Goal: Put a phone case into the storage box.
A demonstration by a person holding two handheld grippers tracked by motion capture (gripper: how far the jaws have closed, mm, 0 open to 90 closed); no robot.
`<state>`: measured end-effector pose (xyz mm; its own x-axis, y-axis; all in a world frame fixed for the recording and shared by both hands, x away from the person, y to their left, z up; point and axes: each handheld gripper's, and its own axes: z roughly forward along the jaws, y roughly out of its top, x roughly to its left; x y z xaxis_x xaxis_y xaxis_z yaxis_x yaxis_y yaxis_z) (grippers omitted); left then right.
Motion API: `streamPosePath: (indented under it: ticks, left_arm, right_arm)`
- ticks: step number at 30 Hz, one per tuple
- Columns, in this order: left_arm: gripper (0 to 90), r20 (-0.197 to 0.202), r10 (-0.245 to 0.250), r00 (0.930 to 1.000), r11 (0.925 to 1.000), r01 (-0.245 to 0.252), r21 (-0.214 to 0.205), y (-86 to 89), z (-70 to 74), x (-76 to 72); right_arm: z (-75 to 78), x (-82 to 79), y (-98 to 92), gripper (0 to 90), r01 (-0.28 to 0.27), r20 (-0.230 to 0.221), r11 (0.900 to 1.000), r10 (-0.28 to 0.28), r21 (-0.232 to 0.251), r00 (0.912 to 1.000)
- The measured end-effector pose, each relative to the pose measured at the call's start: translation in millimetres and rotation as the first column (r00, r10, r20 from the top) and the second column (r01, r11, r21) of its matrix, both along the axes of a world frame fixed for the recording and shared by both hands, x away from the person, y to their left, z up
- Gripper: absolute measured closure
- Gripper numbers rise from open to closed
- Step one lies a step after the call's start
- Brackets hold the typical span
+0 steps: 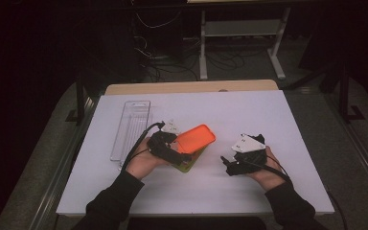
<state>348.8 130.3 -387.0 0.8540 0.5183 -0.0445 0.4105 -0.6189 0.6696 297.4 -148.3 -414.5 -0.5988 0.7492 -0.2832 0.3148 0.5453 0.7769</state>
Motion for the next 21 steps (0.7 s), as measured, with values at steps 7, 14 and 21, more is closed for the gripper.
streamPosePath:
  ticks: [7, 14, 21]
  left_arm:
    - [15.9, 0.001, 0.000, 1.0000, 1.0000, 0.000, -0.002, 0.1, -0.2, 0.1]
    - [15.9, 0.003, 0.007, 1.0000, 1.0000, -0.007, -0.002, 0.3, 0.3, 0.1]
    - [15.9, 0.004, 0.002, 1.0000, 1.0000, -0.002, 0.001, 0.8, 0.4, 0.8]
  right_arm:
    - [0.1, -1.9, 2.2, 1.1, -0.010, 0.045, 0.9983, 0.012, -0.057, 0.9989]
    - [0.9, -3.9, 4.6, 1.1, -0.016, 0.099, 0.9944, 0.026, -0.105, 0.9947]
    - [1.2, -6.7, 7.8, 1.1, -0.028, 0.148, 0.9853, 0.054, -0.168, 0.9876]
